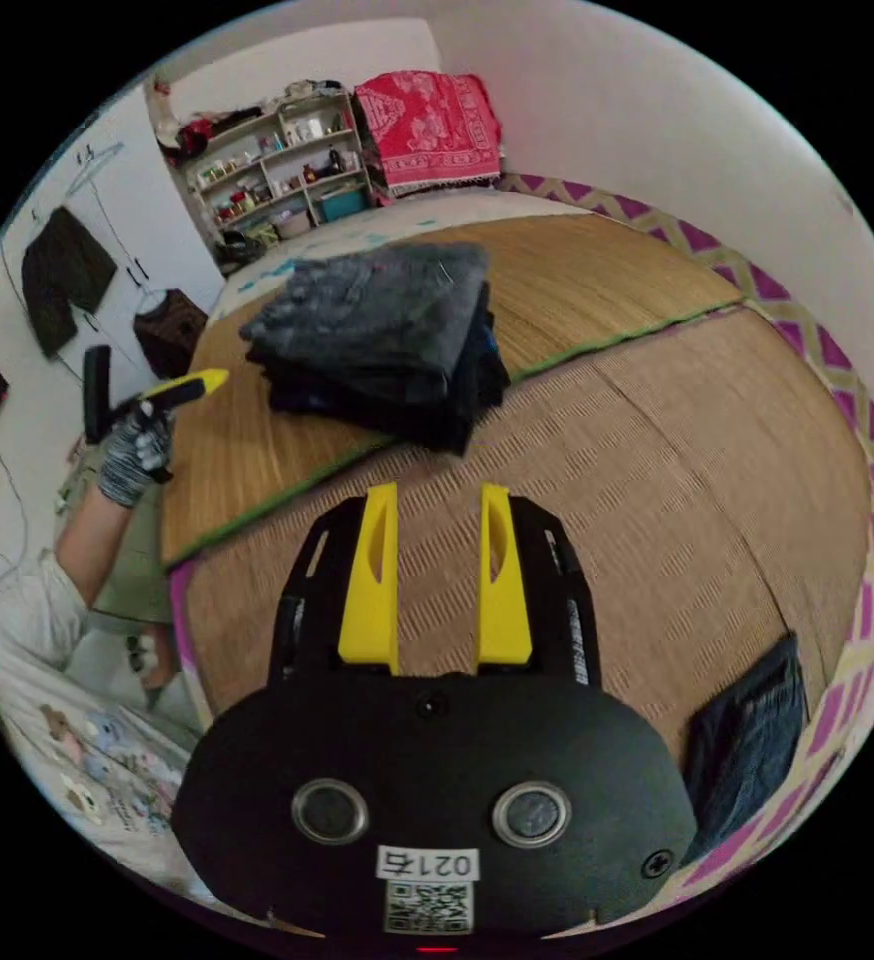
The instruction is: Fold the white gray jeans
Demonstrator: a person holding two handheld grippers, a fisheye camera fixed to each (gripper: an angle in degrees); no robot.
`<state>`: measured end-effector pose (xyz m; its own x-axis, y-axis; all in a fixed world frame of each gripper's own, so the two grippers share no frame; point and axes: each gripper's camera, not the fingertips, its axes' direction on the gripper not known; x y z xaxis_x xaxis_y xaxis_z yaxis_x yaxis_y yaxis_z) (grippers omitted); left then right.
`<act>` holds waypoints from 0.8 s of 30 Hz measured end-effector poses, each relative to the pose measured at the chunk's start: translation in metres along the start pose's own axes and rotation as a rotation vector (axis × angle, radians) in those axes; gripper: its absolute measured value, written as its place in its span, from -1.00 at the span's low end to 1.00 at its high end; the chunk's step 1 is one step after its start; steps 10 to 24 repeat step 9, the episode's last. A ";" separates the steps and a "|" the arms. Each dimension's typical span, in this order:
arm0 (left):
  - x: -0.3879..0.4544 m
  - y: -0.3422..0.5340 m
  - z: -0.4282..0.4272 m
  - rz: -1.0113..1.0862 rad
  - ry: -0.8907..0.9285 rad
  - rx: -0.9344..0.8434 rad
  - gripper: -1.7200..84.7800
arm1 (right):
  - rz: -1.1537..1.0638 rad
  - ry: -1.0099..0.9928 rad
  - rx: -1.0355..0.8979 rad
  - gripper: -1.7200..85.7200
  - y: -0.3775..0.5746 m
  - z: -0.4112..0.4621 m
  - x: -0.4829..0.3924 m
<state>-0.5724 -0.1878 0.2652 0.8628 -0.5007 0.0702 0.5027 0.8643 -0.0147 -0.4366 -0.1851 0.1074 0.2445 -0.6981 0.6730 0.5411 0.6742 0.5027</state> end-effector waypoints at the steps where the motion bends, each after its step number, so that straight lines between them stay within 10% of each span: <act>1: 0.038 0.018 0.012 0.063 0.027 -0.035 -0.76 | 0.023 0.080 -0.010 -0.66 0.042 0.000 -0.006; 9: 0.227 0.128 0.099 0.234 0.013 -0.265 -0.55 | 0.477 0.336 0.006 -0.54 0.279 -0.024 -0.012; 24: 0.227 0.128 0.099 0.234 0.013 -0.265 -0.55 | 0.477 0.336 0.006 -0.54 0.279 -0.024 -0.012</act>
